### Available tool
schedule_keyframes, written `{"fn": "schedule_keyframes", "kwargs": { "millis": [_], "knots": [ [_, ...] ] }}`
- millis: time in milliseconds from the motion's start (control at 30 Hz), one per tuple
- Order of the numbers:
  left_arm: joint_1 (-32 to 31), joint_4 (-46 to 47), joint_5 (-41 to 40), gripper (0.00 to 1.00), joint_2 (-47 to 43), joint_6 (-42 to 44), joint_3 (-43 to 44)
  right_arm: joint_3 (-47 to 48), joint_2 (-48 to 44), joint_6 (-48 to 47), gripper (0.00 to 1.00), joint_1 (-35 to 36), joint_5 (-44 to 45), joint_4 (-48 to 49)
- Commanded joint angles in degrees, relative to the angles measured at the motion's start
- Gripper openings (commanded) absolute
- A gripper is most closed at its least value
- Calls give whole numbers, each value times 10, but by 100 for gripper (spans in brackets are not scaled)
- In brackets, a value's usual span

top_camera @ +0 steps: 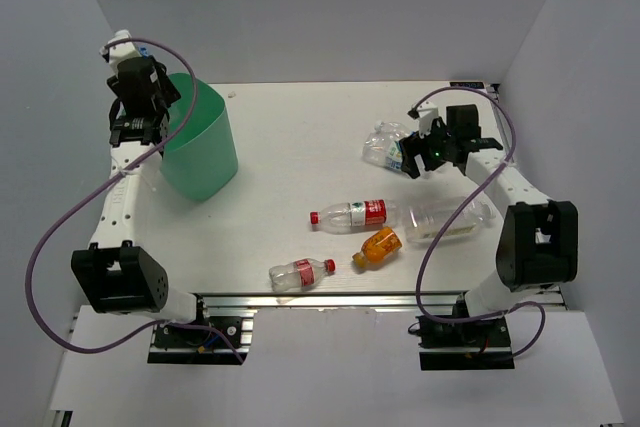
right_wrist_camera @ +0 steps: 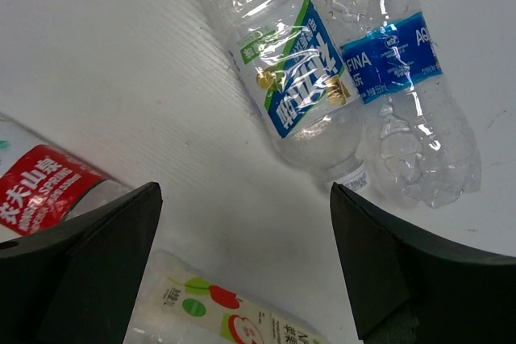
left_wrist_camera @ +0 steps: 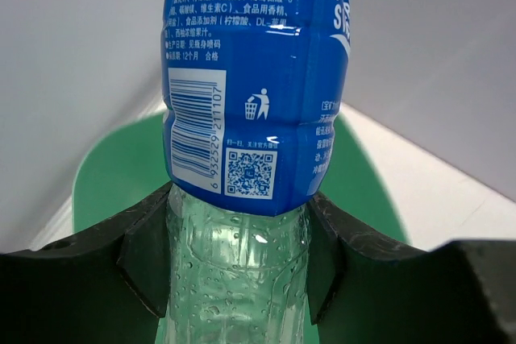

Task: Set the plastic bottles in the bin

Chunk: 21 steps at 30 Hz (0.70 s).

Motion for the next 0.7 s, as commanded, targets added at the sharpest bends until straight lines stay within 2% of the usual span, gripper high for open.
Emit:
{"fn": "schedule_keyframes", "kwargs": {
  "millis": [0, 33, 67, 167, 200, 400, 500, 667],
  "knots": [
    [8, 10, -5, 49, -28, -39, -17, 38, 24, -22, 89, 16, 38, 19],
    [8, 11, -8, 50, -26, -40, -28, 38, 27, -17, 89, 19, 46, 28],
    [8, 8, -19, 56, -22, -43, -29, 33, 34, -17, 89, 25, 64, 51],
    [10, -5, -21, 84, -13, -46, -20, 22, 44, -31, 89, 36, 83, 84],
    [10, -6, -17, 98, -11, -44, -17, 20, 48, -31, 89, 43, 90, 91],
    [10, -34, -7, 98, -1, -40, 41, 24, 79, -43, 89, 58, 128, 137],
    [10, -56, 33, 98, 1, -38, 72, 31, 103, -57, 89, 63, 143, 154],
    [10, -57, 123, 98, -19, -50, 70, 75, 162, -58, 89, 70, 142, 109]
  ]
}}
